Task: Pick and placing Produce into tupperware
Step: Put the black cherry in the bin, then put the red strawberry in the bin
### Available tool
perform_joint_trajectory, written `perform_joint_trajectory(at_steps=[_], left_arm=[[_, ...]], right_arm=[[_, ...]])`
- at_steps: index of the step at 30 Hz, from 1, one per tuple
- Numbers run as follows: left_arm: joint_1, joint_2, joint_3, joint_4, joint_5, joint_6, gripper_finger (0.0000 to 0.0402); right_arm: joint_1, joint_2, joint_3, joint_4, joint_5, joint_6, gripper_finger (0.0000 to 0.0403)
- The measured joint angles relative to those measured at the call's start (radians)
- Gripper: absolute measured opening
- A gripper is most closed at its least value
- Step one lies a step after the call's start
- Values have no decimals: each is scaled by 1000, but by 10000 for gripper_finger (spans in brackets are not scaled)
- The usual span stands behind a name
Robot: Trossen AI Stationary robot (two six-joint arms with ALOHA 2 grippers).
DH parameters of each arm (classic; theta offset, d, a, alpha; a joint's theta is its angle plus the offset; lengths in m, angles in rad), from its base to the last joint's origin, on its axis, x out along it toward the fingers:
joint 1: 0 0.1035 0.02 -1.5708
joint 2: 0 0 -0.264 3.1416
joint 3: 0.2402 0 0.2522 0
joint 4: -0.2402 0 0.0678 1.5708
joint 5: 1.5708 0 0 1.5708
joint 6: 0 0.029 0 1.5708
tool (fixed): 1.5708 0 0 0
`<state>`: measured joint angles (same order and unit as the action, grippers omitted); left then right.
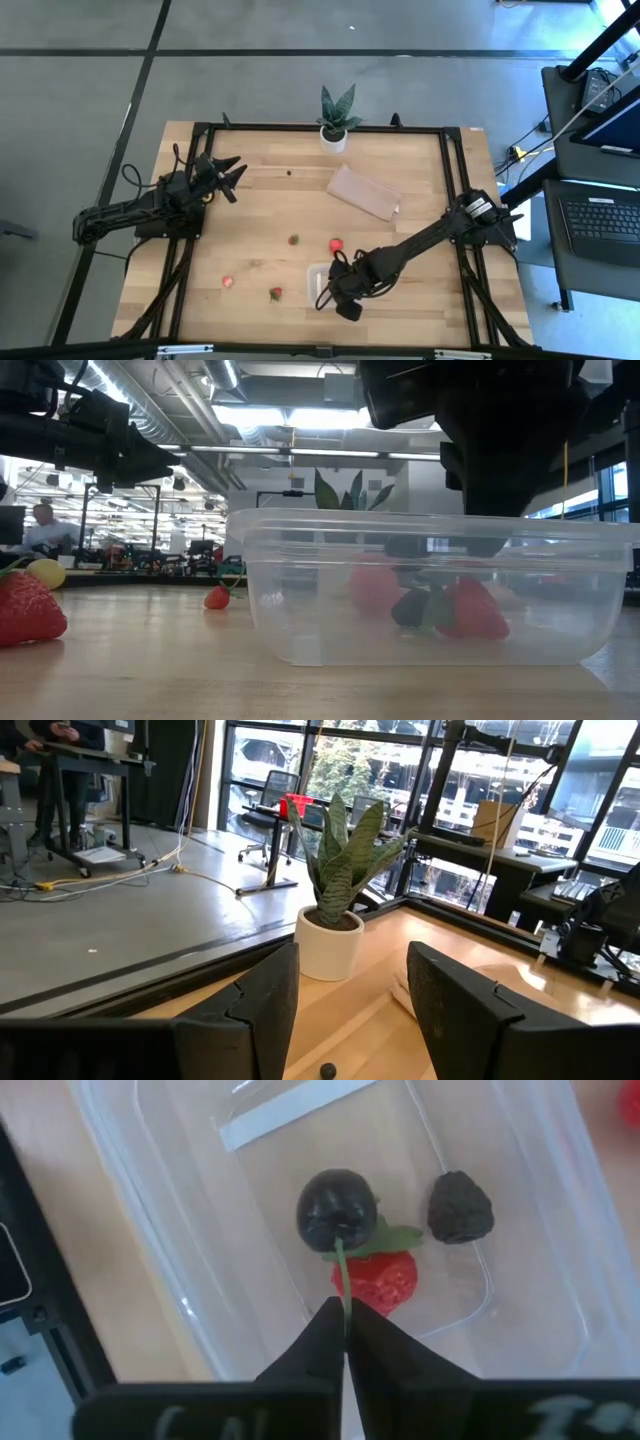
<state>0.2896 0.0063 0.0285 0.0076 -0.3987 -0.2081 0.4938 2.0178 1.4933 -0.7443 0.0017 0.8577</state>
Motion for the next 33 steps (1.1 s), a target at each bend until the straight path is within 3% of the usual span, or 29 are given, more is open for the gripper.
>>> perform_joint_trajectory(at_steps=[5,9,18,22,26,33], left_arm=[[0,0,0,0,0,0,179],[0,0,0,0,0,0,179],[0,0,0,0,0,-1,179],[0,0,0,0,0,-1,179],[0,0,0,0,0,-1,179],[0,0,0,0,0,-1,179]], right_arm=[[0,0,0,0,-5,1,35],[0,0,0,0,-5,3,73],[-22,-5,1,-2,-8,28,231],[-56,-11,60,-59,-85,-36,285],[-91,-11,178,-166,-118,-83,308],[-146,-13,373,-227,-100,-206,312]])
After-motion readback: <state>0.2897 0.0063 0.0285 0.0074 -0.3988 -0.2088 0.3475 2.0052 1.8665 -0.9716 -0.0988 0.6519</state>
